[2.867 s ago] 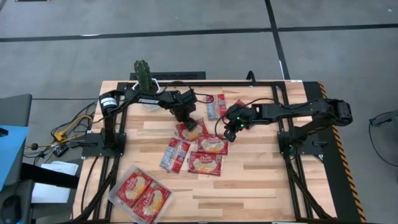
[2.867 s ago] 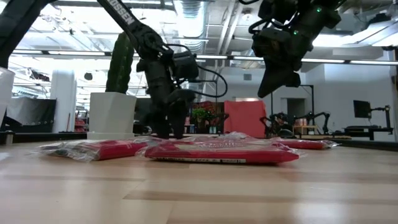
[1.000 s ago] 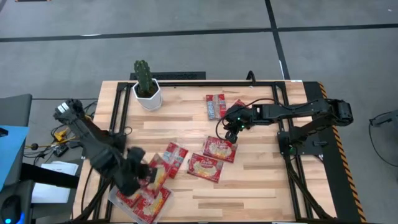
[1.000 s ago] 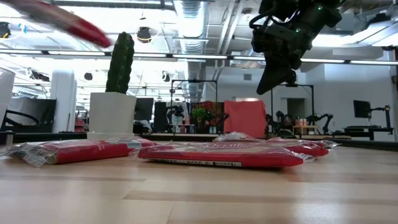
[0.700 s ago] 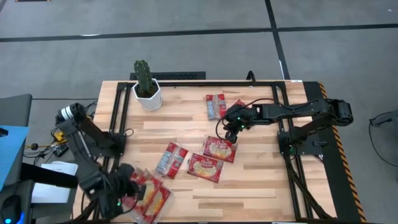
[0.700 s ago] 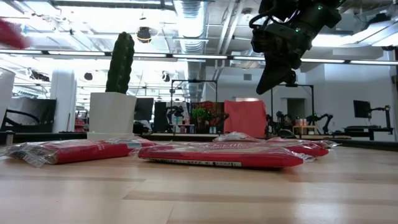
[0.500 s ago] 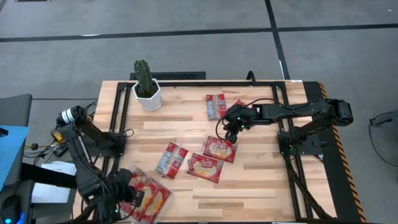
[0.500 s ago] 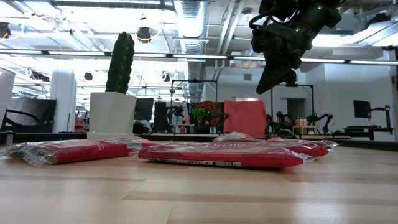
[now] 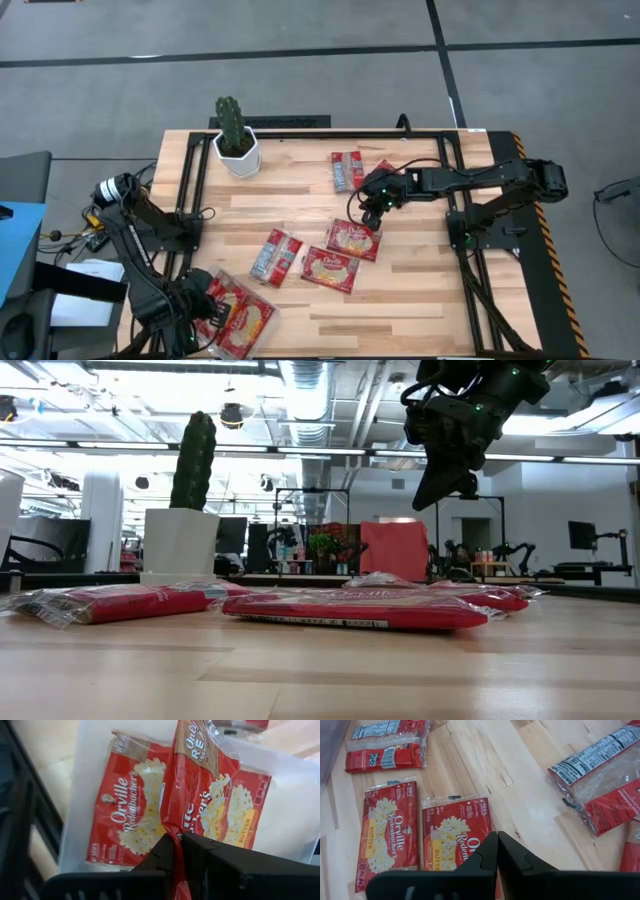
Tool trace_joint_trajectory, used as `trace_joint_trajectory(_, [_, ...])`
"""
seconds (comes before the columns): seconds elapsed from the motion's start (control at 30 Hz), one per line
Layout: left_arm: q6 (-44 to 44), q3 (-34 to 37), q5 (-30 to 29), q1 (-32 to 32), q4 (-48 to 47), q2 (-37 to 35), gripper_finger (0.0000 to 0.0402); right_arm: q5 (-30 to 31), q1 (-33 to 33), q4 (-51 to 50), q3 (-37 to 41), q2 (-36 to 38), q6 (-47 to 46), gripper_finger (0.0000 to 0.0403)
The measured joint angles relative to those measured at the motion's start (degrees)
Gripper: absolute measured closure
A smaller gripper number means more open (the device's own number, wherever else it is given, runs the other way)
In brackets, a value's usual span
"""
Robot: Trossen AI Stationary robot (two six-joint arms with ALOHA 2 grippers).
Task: Sort popcorn bags into baskets
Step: Put the red popcorn bag into the transparent bin
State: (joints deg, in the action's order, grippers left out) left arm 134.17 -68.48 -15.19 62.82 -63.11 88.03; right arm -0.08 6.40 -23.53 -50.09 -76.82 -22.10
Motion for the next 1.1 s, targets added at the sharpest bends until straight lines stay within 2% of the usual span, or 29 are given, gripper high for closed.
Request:
trace_joint_trajectory(0.17, [0.1,3.0,0.3,-0.2,3.3,0.0,0.0389,0.0,0.0,0.0,0.0,0.0,-0.1,0.0368])
trace_joint_trajectory(0.3, [0.6,4.6,4.1,-1.2,1.7,0.0,0.0383,0.0,0.0,0.0,0.0,0.0,0.0,0.0377])
trace_joint_trajectory(0.6, [-0.6,4.9,6.6,-2.0,-0.3,-0.1,0.0369,0.0,0.0,-0.2,0.0,0.0,0.3,0.0377])
trace_joint_trajectory(0.73, [-3.3,4.6,8.9,-3.4,-0.1,-0.6,0.0318,0.0,0.0,0.0,0.0,0.0,0.5,0.0361])
trace_joint_trajectory(0.97, [-1.7,4.5,10.5,-4.7,-1.1,-4.5,0.0177,-0.1,0.0,0.2,0.0,0.0,0.5,0.0354])
trace_joint_trajectory(1.1, [-0.5,4.5,8.4,-5.7,0.8,-9.6,0.0124,-4.0,0.0,0.0,-1.2,0.0,0.5,0.0356])
